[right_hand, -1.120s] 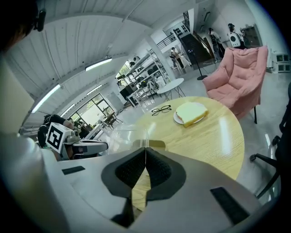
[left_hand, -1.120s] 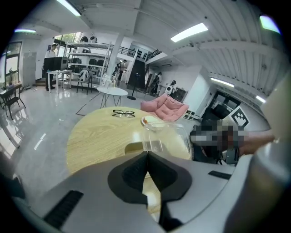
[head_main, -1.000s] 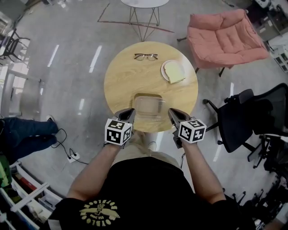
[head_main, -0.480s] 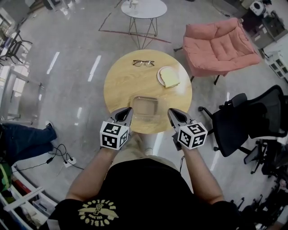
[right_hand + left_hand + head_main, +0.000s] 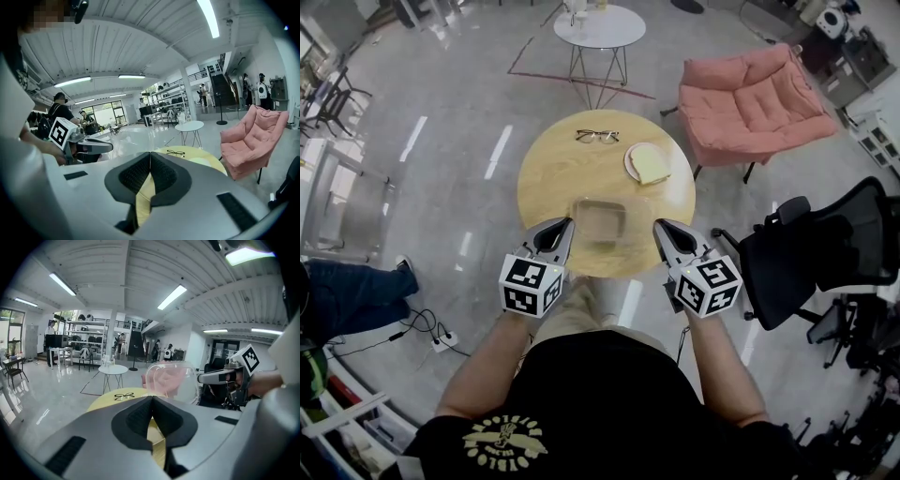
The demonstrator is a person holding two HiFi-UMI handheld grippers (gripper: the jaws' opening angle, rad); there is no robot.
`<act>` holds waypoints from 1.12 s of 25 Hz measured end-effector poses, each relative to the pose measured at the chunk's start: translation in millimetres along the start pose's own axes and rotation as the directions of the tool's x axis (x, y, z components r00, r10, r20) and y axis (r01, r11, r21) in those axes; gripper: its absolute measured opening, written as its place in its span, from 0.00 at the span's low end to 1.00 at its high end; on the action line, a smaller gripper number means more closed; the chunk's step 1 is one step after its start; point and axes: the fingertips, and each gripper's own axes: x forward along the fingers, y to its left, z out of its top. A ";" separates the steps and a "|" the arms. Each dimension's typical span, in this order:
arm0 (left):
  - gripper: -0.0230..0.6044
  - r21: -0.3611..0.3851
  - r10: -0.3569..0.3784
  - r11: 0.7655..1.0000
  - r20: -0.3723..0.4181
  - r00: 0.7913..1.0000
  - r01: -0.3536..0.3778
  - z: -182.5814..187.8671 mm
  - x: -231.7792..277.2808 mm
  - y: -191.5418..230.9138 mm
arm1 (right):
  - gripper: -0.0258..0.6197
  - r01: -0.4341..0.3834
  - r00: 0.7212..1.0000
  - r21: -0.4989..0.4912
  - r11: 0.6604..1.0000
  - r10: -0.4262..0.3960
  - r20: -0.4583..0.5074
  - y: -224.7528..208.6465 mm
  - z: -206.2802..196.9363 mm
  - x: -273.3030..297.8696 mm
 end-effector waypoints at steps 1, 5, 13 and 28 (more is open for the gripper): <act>0.06 0.004 0.003 1.000 0.012 1.000 -0.004 4.8 -2.8 -1.0 | 0.07 -0.001 1.000 -0.015 1.000 0.001 0.007 2.3 4.9 -3.4; 0.06 0.014 0.011 1.000 0.044 0.999 -0.012 17.5 -7.8 -5.7 | 0.07 -0.003 0.999 -0.060 0.998 0.005 0.036 9.3 21.4 -16.2; 0.06 0.063 0.032 0.997 0.133 0.991 -0.041 52.9 -25.3 -16.4 | 0.07 -0.016 0.995 -0.118 0.993 0.028 0.098 22.8 54.5 -43.2; 0.06 0.148 0.040 0.986 0.265 0.963 -0.082 112.0 -58.5 -41.3 | 0.07 -0.006 0.981 -0.247 0.969 0.053 0.186 36.2 99.1 -80.8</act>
